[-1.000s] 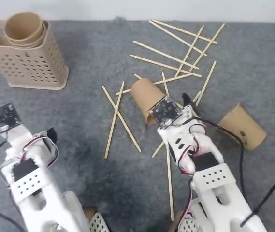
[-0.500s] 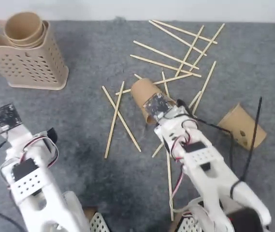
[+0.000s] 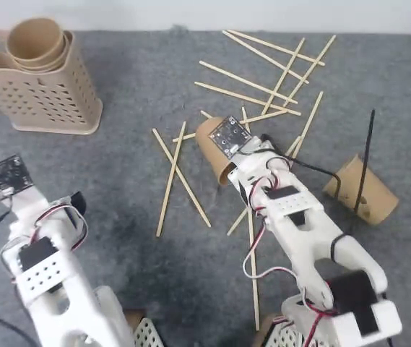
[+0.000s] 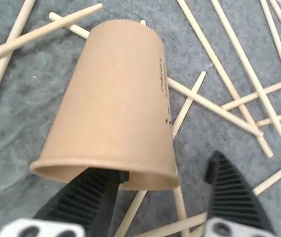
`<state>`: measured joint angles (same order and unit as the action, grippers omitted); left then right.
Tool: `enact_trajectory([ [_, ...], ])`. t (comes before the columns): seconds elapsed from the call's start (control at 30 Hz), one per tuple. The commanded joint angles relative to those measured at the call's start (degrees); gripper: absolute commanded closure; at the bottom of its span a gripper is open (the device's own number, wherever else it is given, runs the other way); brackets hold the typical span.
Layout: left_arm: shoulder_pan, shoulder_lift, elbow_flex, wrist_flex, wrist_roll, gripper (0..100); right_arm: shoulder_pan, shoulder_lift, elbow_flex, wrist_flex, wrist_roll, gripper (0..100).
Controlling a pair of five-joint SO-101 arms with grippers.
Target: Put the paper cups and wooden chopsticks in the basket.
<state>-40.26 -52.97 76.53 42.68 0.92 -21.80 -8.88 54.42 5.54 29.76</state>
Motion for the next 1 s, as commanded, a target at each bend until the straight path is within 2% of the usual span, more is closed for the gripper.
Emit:
enact_trajectory([
  [0.0, -0.18, -1.49, -0.22, -1.32, -0.62, 72, 1.10, -0.40, -3.69, -0.92, 3.87, 95.0],
  [0.03, -0.18, -1.49, -0.22, -1.32, -0.62, 72, 1.19, -0.84, -3.69, -0.92, 4.04, 99.8],
  [0.1, -0.18, -1.49, -0.13, -1.41, -0.62, 72, 1.27, -2.24, -3.60, -0.31, 3.96, 96.3],
  [0.17, 0.00, -1.32, -0.13, -1.41, -0.62, 72, 1.54, -4.70, -3.87, 2.86, 3.96, 99.1],
  [0.3, 0.09, -1.23, -0.13, -1.49, -0.62, 72, 1.01, -11.30, -7.47, 13.76, 2.81, 99.1],
  [0.43, 0.09, -1.23, -0.13, -1.49, -0.62, 72, 0.22, -16.13, -17.14, 29.93, -4.04, 99.0],
  [0.57, 0.09, -1.23, -0.13, -1.49, -0.62, 72, -0.75, -16.66, -31.21, 48.13, -7.12, 99.0],
  [0.73, 0.09, -1.23, -0.13, -1.49, -0.62, 72, -2.42, -12.09, -47.91, 68.18, -6.95, 99.0],
  [0.97, 0.09, -1.14, -0.13, -1.32, -0.62, 72, -2.59, 6.46, -71.03, 93.49, -3.69, 99.0],
])
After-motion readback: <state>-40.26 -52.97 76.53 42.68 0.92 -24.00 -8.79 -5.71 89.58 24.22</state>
